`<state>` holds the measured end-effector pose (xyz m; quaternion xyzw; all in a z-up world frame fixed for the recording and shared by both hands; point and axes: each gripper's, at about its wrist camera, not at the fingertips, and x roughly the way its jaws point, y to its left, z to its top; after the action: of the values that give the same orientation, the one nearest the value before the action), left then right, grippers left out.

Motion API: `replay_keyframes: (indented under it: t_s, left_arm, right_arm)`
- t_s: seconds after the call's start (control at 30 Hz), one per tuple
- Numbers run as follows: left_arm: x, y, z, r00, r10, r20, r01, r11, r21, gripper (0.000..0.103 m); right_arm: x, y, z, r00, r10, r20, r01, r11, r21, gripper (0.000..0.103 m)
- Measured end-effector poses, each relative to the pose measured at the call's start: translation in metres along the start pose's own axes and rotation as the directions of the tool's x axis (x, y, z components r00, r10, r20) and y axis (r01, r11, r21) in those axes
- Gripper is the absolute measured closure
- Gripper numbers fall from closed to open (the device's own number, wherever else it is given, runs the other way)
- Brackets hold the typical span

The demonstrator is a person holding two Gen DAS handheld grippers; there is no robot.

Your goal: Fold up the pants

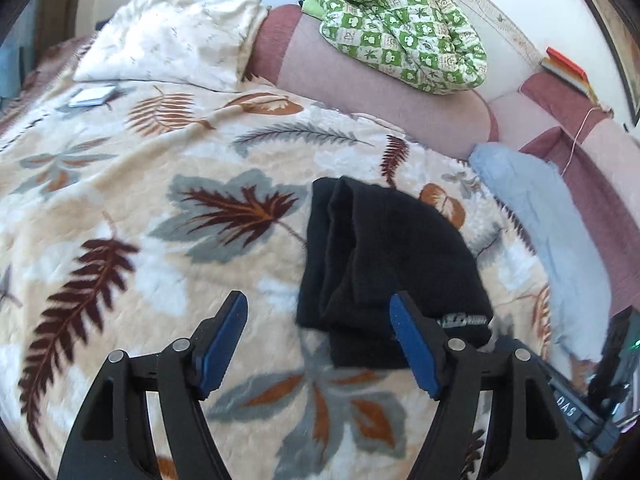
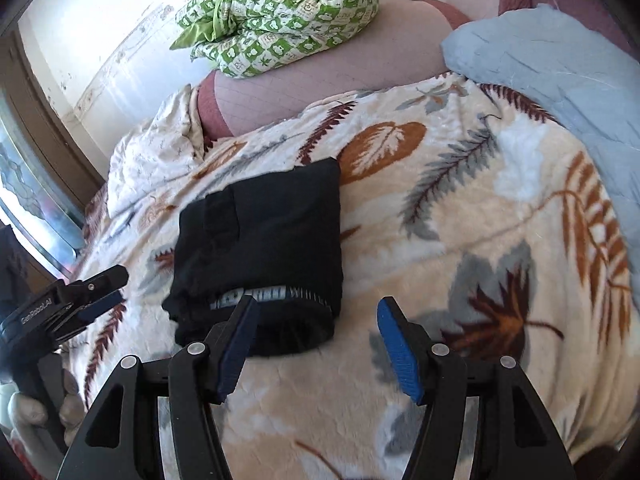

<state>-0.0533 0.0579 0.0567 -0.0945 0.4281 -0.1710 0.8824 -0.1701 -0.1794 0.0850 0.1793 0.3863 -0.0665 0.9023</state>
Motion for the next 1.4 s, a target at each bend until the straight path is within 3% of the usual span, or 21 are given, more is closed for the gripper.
replay_keyframes:
  t_s: [0.23, 0.4, 0.63, 1.4]
  left_arm:
    - [0.001, -0.012, -0.043, 0.986, 0.153, -0.066, -0.148, 0.986, 0.073, 0.028]
    - [-0.014, -0.029, -0.057, 0.979, 0.202, -0.019, -0.197, 0.970, 0.144, 0.024]
    - [-0.029, -0.038, -0.063, 0.980, 0.197, 0.002, -0.194, 0.965, 0.175, 0.022]
    - [-0.023, -0.046, -0.095, 0.981, 0.190, -0.028, -0.179, 0.957, 0.230, 0.022]
  right_arm:
    - [-0.006, -0.003, -0.017, 0.991, -0.128, -0.037, 0.130, 0.990, 0.048, 0.036]
    - [-0.017, 0.007, -0.025, 0.985, -0.169, -0.036, 0.170, 0.985, 0.021, 0.035]
    - [-0.021, 0.024, -0.040, 0.982, -0.183, -0.041, 0.181, 0.982, -0.050, 0.032]
    - [-0.018, 0.021, -0.070, 0.977, -0.210, -0.045, 0.207, 0.976, -0.067, 0.029]
